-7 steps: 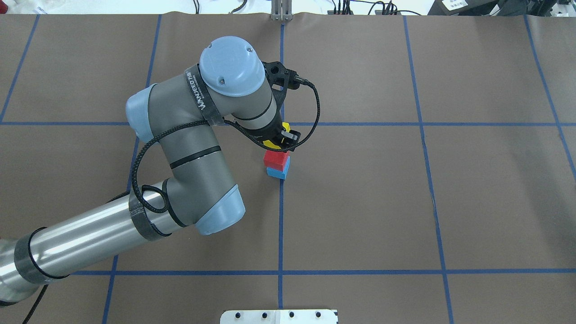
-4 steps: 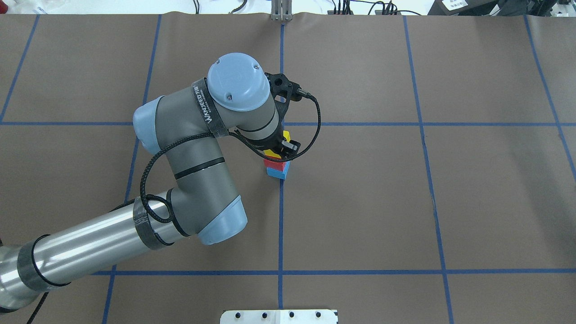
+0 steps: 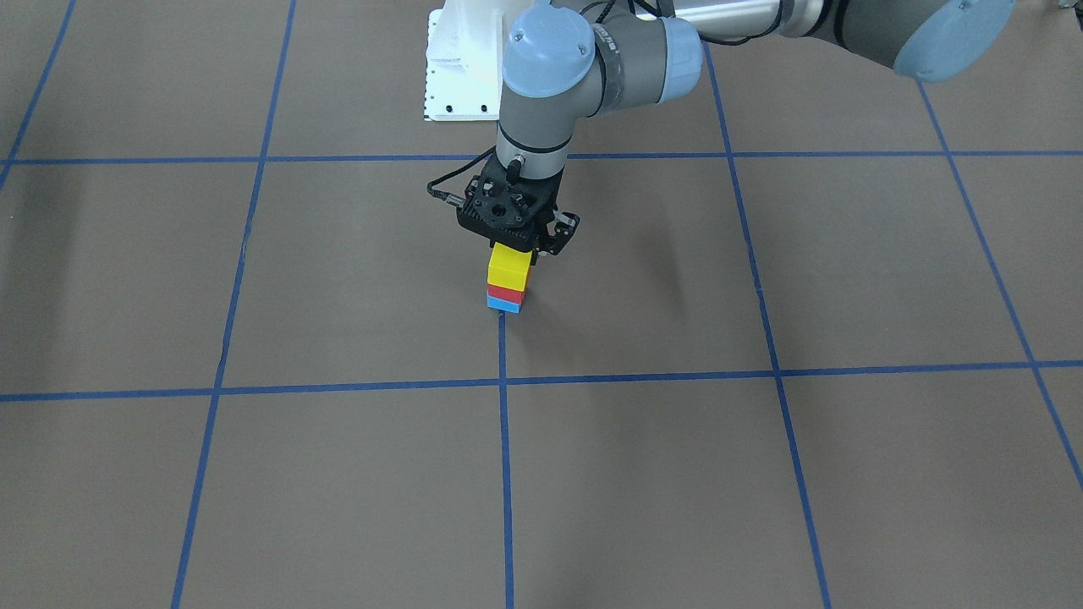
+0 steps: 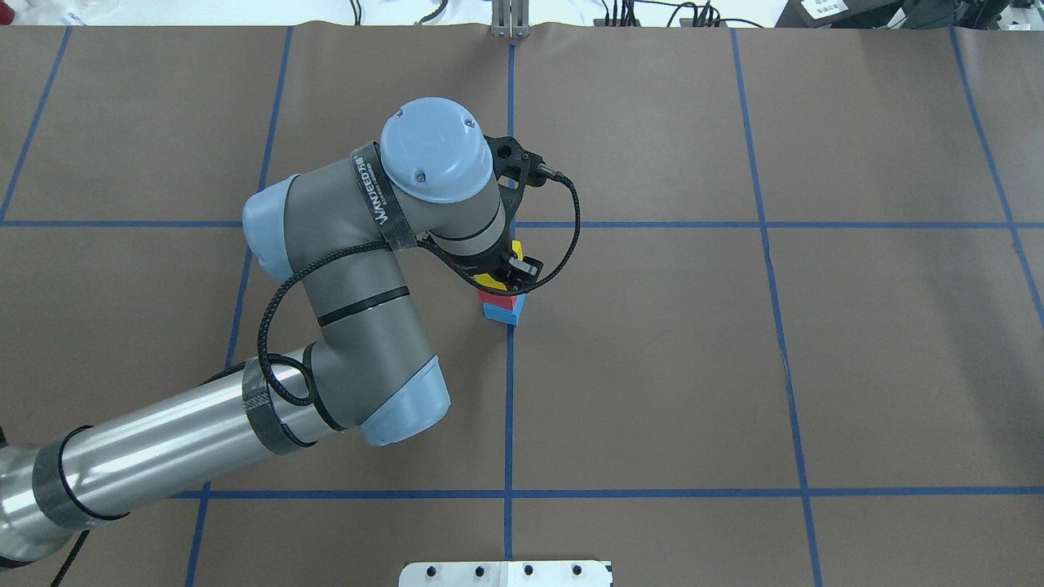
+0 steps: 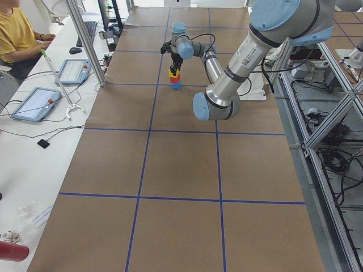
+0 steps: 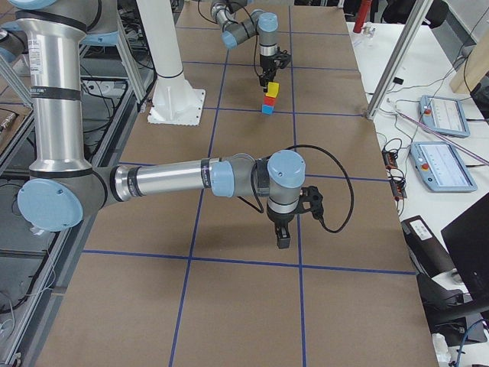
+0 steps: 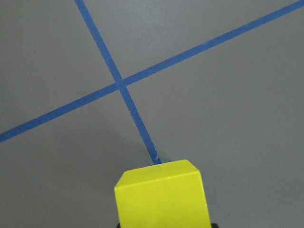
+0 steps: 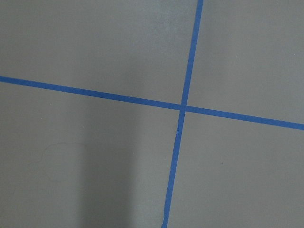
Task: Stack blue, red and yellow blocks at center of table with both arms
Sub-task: 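Lower the yellow cube onto the red cube and open the left gripper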
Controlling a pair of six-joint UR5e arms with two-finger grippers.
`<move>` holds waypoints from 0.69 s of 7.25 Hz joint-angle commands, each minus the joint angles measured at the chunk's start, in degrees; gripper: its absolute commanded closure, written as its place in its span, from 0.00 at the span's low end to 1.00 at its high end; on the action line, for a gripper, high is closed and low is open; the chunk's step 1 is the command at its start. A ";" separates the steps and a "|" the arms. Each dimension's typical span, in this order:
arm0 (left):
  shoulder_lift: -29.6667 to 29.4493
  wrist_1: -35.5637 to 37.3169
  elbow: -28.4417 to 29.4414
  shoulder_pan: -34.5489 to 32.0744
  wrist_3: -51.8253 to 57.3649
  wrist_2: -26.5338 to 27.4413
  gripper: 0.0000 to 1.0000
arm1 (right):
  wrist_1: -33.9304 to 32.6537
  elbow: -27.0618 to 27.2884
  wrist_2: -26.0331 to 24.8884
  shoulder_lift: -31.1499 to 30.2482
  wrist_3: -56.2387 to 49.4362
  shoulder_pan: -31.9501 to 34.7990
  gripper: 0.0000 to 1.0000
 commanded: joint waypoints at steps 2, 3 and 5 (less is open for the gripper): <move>-0.07 0.08 0.02 0.00 0.06 0.00 0.90 | 0.00 0.00 0.00 0.05 0.00 0.00 0.00; -0.07 0.00 0.02 0.00 0.06 0.00 0.83 | 0.00 0.00 0.00 0.05 0.00 0.00 0.00; 0.02 0.00 0.02 0.44 0.06 0.18 0.56 | 0.00 0.00 0.00 0.05 0.00 0.00 0.00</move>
